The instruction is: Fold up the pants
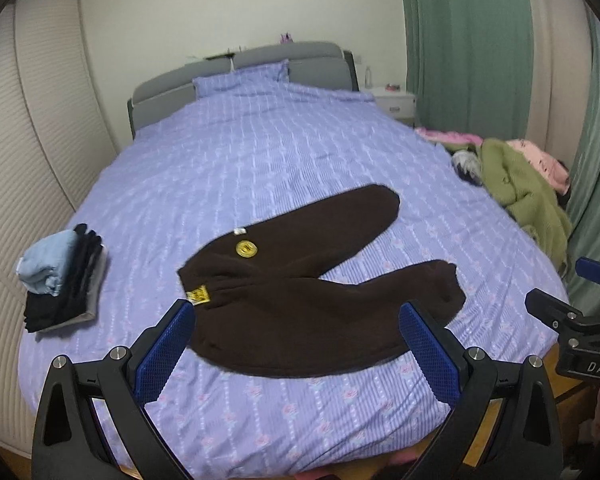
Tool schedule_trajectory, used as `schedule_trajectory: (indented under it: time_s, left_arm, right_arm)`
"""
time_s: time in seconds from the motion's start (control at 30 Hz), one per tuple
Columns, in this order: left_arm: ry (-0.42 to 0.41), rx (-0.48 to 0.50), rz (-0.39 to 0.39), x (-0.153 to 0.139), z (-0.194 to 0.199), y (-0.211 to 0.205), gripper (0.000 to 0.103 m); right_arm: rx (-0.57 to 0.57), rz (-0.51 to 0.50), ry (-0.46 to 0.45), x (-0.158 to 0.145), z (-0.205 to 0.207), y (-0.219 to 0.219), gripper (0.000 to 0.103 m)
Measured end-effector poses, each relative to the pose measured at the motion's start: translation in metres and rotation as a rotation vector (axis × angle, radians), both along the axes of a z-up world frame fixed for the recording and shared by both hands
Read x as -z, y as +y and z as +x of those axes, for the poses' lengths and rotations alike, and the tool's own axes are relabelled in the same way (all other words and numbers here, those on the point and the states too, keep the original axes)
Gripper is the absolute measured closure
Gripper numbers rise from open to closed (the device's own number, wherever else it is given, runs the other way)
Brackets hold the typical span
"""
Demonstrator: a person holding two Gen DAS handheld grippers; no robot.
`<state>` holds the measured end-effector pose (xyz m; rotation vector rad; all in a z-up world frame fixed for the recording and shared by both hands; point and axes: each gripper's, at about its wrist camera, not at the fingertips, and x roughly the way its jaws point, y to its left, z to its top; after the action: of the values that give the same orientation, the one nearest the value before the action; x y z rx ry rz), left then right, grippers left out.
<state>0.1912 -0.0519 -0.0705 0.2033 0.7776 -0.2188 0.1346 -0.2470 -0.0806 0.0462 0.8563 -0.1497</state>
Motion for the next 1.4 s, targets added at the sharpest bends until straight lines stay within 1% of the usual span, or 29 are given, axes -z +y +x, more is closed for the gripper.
schedule_trajectory:
  time_s: [0.07,0.1,0.13,0.17,0.2,0.27,0.3,0.37,0.43,0.5,0.57,0.67,0.77,0.83,0.9,0.97,1.0,1.07,1.2,1.23,1.3,1.37,1.4]
  left_arm:
    - [0.027,-0.010,-0.009,0.014,0.012,-0.015,0.000]
    - [0.044,-0.022,-0.013,0.024,0.018,-0.027,0.000]
    - [0.057,-0.031,-0.012,0.033,0.024,-0.036,0.000]
    - [0.073,-0.044,0.001,0.043,0.029,-0.047,0.000]
    - [0.090,-0.057,0.012,0.054,0.034,-0.058,0.000]
    - [0.123,-0.077,0.017,0.073,0.043,-0.077,0.000]
    - [0.146,-0.087,0.016,0.085,0.049,-0.087,0.000]
    - [0.195,-0.106,0.020,0.111,0.063,-0.108,0.000]
    - [0.229,-0.126,0.028,0.130,0.074,-0.123,0.000]
    - [0.259,-0.135,0.032,0.147,0.082,-0.135,0.000]
    - [0.281,-0.138,0.041,0.162,0.088,-0.147,0.000]
    - [0.310,-0.143,0.057,0.185,0.099,-0.161,0.000]
    - [0.341,-0.160,0.062,0.198,0.107,-0.164,0.000]
    - [0.355,-0.174,0.067,0.203,0.110,-0.164,0.000]
    - [0.367,-0.181,0.070,0.206,0.110,-0.163,0.000]
    - [0.378,-0.181,0.070,0.208,0.110,-0.164,0.000]
    - [0.381,-0.180,0.077,0.209,0.109,-0.164,0.000]
    - [0.384,-0.176,0.086,0.209,0.107,-0.165,0.000]
    - [0.395,-0.172,0.084,0.208,0.100,-0.164,0.000]
    - [0.401,-0.170,0.082,0.209,0.098,-0.163,0.000]
    - [0.411,-0.169,0.088,0.211,0.096,-0.163,0.000]
    - [0.421,-0.167,0.098,0.214,0.096,-0.164,0.000]
    - [0.424,-0.167,0.101,0.215,0.095,-0.164,0.000]
  right_arm:
    - [-0.018,-0.002,0.026,0.013,0.014,-0.013,0.010]
    - [-0.033,0.005,0.042,0.023,0.023,-0.023,0.011]
    - [-0.047,0.014,0.063,0.033,0.034,-0.034,0.015]
    - [-0.064,0.029,0.086,0.043,0.044,-0.044,0.021]
    - [-0.079,0.039,0.107,0.052,0.054,-0.054,0.023]
    - [-0.103,0.059,0.129,0.070,0.072,-0.074,0.034]
    - [-0.112,0.071,0.145,0.082,0.081,-0.083,0.036]
    - [-0.129,0.097,0.187,0.103,0.096,-0.098,0.043]
    - [-0.153,0.116,0.242,0.132,0.112,-0.110,0.049]
    - [-0.163,0.143,0.285,0.158,0.126,-0.120,0.052]
    - [-0.159,0.164,0.314,0.176,0.133,-0.127,0.057]
    - [-0.159,0.200,0.348,0.199,0.144,-0.136,0.058]
    - [-0.185,0.222,0.373,0.216,0.152,-0.135,0.060]
    - [-0.194,0.224,0.391,0.227,0.159,-0.135,0.064]
    - [-0.190,0.242,0.409,0.238,0.166,-0.136,0.064]
    - [-0.188,0.263,0.431,0.245,0.169,-0.137,0.072]
    - [-0.183,0.238,0.449,0.247,0.169,-0.135,0.074]
    - [-0.181,0.213,0.450,0.245,0.164,-0.132,0.079]
    - [-0.147,0.211,0.435,0.227,0.143,-0.135,0.082]
    - [-0.132,0.203,0.435,0.225,0.139,-0.137,0.089]
    - [-0.119,0.196,0.447,0.228,0.131,-0.140,0.089]
    - [-0.113,0.194,0.477,0.238,0.130,-0.141,0.089]
    - [-0.113,0.178,0.485,0.243,0.132,-0.139,0.089]
